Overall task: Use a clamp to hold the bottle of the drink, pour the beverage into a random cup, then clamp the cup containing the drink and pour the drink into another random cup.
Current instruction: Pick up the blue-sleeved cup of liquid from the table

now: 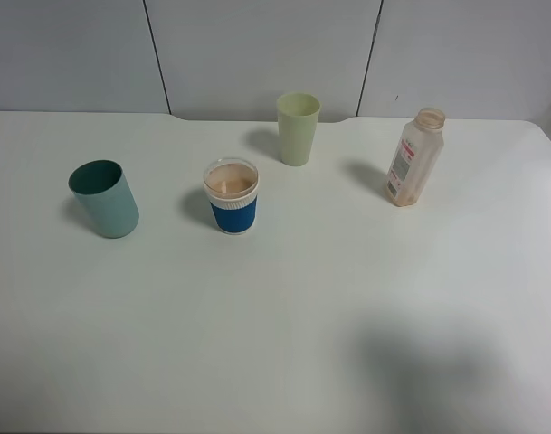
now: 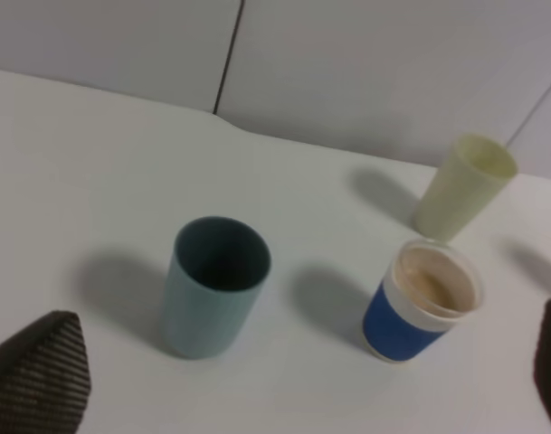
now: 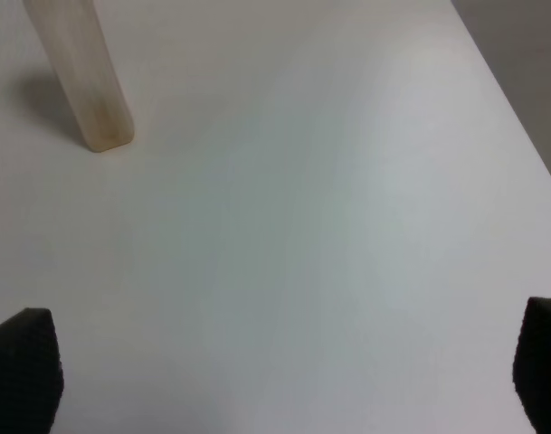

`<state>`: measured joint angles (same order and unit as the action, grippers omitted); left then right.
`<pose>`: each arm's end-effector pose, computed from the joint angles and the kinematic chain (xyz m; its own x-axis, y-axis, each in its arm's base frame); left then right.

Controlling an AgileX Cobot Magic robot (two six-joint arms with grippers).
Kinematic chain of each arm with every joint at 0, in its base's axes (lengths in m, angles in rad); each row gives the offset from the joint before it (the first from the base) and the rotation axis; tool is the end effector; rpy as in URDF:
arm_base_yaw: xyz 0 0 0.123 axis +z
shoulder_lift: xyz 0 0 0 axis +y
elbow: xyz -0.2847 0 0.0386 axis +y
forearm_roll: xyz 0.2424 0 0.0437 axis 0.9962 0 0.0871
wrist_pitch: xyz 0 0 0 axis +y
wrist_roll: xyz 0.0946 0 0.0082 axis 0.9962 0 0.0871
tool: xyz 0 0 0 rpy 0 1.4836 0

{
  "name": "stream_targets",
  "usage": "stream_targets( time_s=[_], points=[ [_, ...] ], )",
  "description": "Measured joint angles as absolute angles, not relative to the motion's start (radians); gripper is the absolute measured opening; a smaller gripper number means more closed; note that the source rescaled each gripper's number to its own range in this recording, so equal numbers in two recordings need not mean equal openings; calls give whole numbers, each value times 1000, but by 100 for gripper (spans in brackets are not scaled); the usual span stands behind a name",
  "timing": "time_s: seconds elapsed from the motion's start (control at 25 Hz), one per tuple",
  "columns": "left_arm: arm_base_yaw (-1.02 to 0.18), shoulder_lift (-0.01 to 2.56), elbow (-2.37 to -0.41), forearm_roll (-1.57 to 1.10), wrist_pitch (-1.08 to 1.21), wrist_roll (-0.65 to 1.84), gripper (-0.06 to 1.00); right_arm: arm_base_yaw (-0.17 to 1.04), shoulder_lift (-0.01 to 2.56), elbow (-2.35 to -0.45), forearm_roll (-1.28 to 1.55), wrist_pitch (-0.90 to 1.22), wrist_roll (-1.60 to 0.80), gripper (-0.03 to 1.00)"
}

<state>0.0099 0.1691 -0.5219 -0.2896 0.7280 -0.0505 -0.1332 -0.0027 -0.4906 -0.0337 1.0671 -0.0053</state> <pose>0.0283 -0.0178 0.3091 -0.3004 -0.2643 -0.9165 0.0971 0.9474 -0.3050 -0.0084 -0.0017 0.2697 -0.4666 0.0408 -0.8835 0.1486 0.9884 -0.0329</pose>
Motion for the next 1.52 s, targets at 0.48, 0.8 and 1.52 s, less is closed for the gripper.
stream_targets(
  time_s=[0.48, 0.8, 1.52],
  points=[
    [10, 464, -523, -297, 555, 50, 100, -133, -3, -491, -34, 1067, -5, 100],
    [10, 570, -523, -378, 522, 242, 100, -133, -3, -491, -34, 1067, -5, 100],
    [10, 917, -523, -979, 628, 1102, 100, -133, -3, -491, -34, 1067, -5, 100]
  ],
)
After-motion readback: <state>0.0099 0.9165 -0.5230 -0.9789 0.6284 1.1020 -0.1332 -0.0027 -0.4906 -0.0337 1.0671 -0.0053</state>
